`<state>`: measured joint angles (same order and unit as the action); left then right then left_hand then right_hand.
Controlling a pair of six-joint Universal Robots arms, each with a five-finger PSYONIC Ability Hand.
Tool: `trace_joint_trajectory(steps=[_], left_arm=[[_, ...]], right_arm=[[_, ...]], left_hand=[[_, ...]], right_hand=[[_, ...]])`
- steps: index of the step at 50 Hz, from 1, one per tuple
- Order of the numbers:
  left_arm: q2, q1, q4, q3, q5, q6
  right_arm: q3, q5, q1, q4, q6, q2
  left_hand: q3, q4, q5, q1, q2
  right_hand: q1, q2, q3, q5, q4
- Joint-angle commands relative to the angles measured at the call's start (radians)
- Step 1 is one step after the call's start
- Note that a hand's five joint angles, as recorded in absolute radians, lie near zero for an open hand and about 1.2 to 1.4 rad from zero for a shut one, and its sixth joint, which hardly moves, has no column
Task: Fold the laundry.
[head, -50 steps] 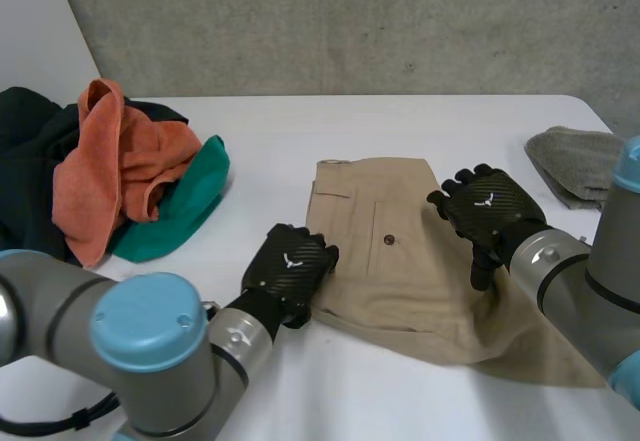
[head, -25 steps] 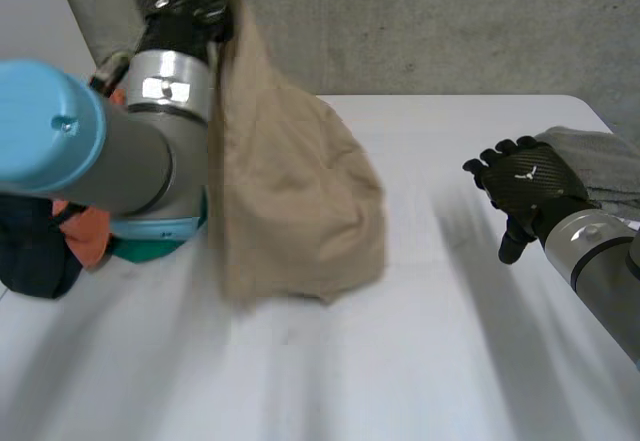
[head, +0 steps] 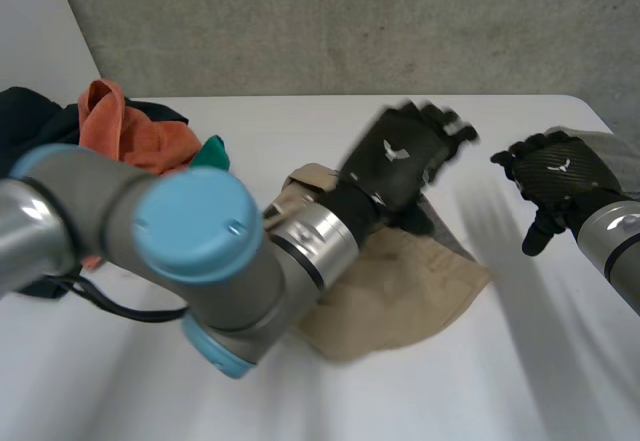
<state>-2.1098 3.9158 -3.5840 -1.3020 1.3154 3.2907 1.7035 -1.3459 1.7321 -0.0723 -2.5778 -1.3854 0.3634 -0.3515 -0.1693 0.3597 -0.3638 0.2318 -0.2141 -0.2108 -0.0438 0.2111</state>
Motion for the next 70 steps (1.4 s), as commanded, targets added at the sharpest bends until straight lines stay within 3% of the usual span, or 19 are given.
trace_joint_trajectory(steps=[1, 4, 8, 14, 20, 28, 32, 39, 41, 46, 47, 48, 51, 54, 61, 66, 70], left_arm=[[0.226, 0.074, 0.109, -0.120, 0.215, 0.004], [0.322, 0.083, 0.198, -0.257, 0.295, 0.004], [0.352, 0.083, 0.287, -0.368, 0.340, -0.005], [0.343, 0.073, 0.386, -0.491, 0.357, -0.051], [0.266, 0.083, 0.390, -0.513, 0.343, -0.206], [0.163, 0.083, 0.306, -0.456, 0.346, -0.229], [0.130, 0.083, 0.245, -0.430, 0.347, -0.227], [0.074, 0.076, 0.212, -0.384, 0.355, -0.226], [0.074, 0.076, 0.212, -0.379, 0.358, -0.226], [0.090, 0.080, 0.214, -0.364, 0.358, -0.224], [0.094, 0.080, 0.220, -0.352, 0.358, -0.224], [0.096, 0.082, 0.222, -0.347, 0.358, -0.224], [0.140, 0.083, 0.238, -0.324, 0.357, -0.224], [0.223, 0.086, 0.278, -0.306, 0.355, -0.214], [0.392, 0.085, 0.439, -0.195, 0.344, -0.103], [0.448, 0.077, 0.599, -0.074, 0.344, 0.013], [0.449, 0.077, 0.688, 0.007, 0.344, 0.099]], right_arm=[[0.005, 0.181, 0.001, 0.022, 0.112, -0.047], [0.007, 0.223, 0.003, 0.072, 0.155, -0.046], [0.011, 0.248, 0.009, 0.170, 0.192, -0.020], [0.002, 0.241, 0.015, 0.190, 0.339, 0.123], [-0.016, 0.240, 0.017, 0.151, 0.412, 0.198], [-0.030, 0.241, 0.014, 0.028, 0.409, 0.278], [-0.038, 0.243, 0.014, 0.002, 0.407, 0.305], [-0.044, 0.245, 0.017, 0.002, 0.401, 0.336], [-0.042, 0.246, 0.017, 0.000, 0.401, 0.339], [-0.047, 0.254, 0.017, -0.004, 0.401, 0.359], [-0.048, 0.254, 0.017, -0.006, 0.400, 0.359], [-0.057, 0.252, 0.017, -0.012, 0.396, 0.361], [-0.065, 0.251, 0.012, -0.030, 0.367, 0.358], [-0.068, 0.251, 0.004, -0.040, 0.289, 0.315], [-0.099, 0.234, 0.000, 0.020, 0.142, 0.011], [-0.244, 0.182, -0.038, 0.278, 0.151, -0.229], [-0.338, 0.174, -0.123, 0.484, 0.162, -0.293]], left_hand=[[0.003, -0.015, -0.022, 0.006, -0.002], [0.041, -0.052, -0.060, 0.044, -0.040], [0.164, -0.176, -0.183, 0.168, -0.163], [0.232, -0.244, -0.251, 0.236, -0.231], [0.223, -0.235, -0.243, 0.227, -0.223], [0.235, -0.247, -0.254, 0.238, -0.234], [0.416, -0.428, -0.436, 0.420, -0.416], [1.032, -1.043, -1.051, 1.035, -1.031], [1.033, -1.045, -1.052, 1.037, -1.032], [1.033, -1.045, -1.052, 1.037, -1.032], [1.033, -1.045, -1.052, 1.037, -1.032], [1.033, -1.045, -1.052, 1.037, -1.032], [1.033, -1.045, -1.052, 1.037, -1.032], [1.033, -1.045, -1.052, 1.037, -1.032], [1.033, -1.045, -1.052, 1.037, -1.032], [1.033, -1.045, -1.052, 1.037, -1.032], [1.033, -1.045, -1.052, 1.037, -1.032]], right_hand=[[-0.057, 0.040, 0.036, 0.044, -0.037], [-0.057, 0.040, 0.036, 0.044, -0.037], [0.058, -0.076, -0.079, -0.072, 0.079], [0.229, -0.246, -0.250, -0.242, 0.250], [0.229, -0.247, -0.250, -0.242, 0.250], [0.287, -0.305, -0.308, -0.301, 0.308], [0.329, -0.346, -0.350, -0.342, 0.349], [0.343, -0.361, -0.364, -0.357, 0.364], [0.361, -0.379, -0.382, -0.374, 0.382], [0.663, -0.680, -0.683, -0.676, 0.683], [0.815, -0.832, -0.836, -0.828, 0.835], [1.161, -1.179, -1.182, -1.174, 1.182], [1.164, -1.182, -1.185, -1.178, 1.185], [1.164, -1.182, -1.185, -1.178, 1.185], [1.164, -1.182, -1.185, -1.178, 1.185], [1.164, -1.182, -1.185, -1.178, 1.185], [1.164, -1.182, -1.185, -1.178, 1.185]])
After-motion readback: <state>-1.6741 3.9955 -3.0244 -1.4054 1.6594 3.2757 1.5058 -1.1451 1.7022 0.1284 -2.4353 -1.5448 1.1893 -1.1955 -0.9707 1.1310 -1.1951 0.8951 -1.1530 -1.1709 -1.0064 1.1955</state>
